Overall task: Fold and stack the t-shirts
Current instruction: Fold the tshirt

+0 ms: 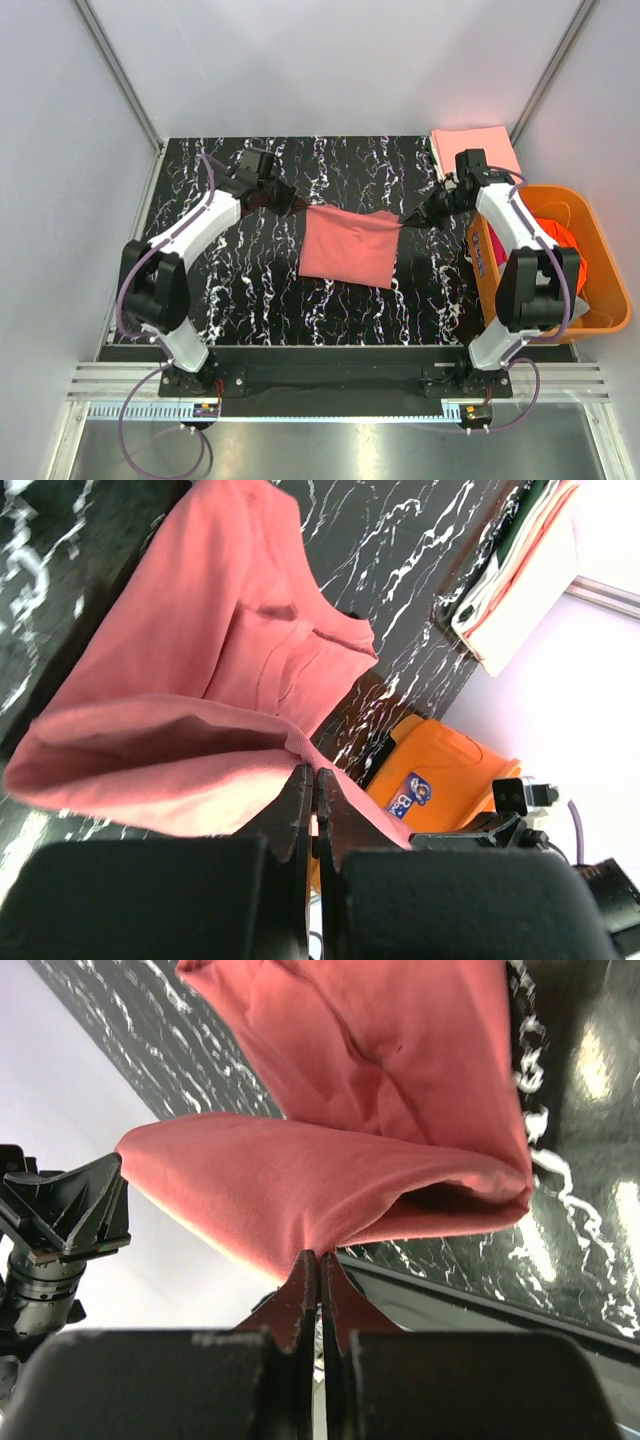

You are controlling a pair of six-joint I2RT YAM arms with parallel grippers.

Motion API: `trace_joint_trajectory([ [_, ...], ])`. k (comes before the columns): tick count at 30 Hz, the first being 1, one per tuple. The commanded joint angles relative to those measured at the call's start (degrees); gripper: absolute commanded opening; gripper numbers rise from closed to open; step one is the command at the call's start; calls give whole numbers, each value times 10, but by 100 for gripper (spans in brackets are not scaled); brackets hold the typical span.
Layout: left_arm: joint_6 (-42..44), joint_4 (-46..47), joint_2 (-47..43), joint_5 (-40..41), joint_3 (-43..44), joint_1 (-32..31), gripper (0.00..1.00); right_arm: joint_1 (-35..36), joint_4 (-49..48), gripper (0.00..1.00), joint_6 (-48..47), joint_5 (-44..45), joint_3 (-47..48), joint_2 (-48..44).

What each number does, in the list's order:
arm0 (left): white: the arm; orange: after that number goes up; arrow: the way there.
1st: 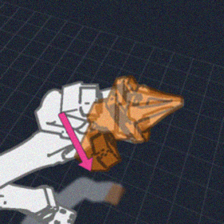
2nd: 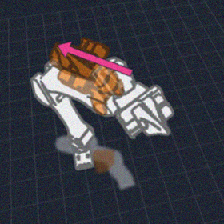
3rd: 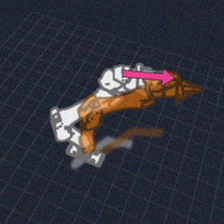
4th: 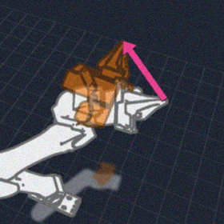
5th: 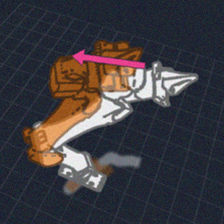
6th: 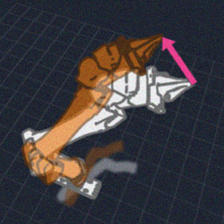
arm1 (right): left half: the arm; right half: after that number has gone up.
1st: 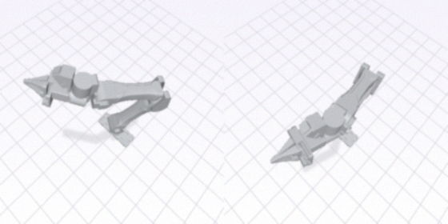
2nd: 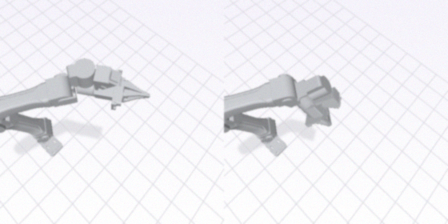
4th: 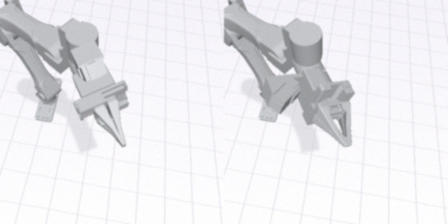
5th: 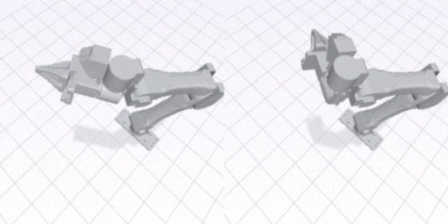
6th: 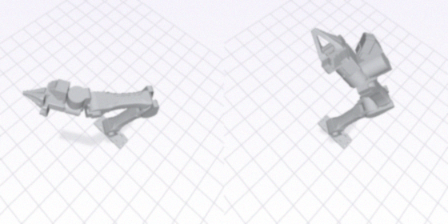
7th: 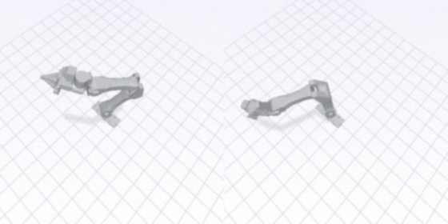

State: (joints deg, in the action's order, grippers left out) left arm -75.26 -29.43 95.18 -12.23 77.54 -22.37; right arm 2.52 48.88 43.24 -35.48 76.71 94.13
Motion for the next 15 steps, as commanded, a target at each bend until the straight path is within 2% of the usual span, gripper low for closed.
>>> trace_joint_trajectory([
  [1,20,71,27,-52,33,15,0,-10,-29,0,-19,-25,35,30],
  [15,70,130,135,-78,86,45,0,-22,-57,0,-42,-5,110,155],
])
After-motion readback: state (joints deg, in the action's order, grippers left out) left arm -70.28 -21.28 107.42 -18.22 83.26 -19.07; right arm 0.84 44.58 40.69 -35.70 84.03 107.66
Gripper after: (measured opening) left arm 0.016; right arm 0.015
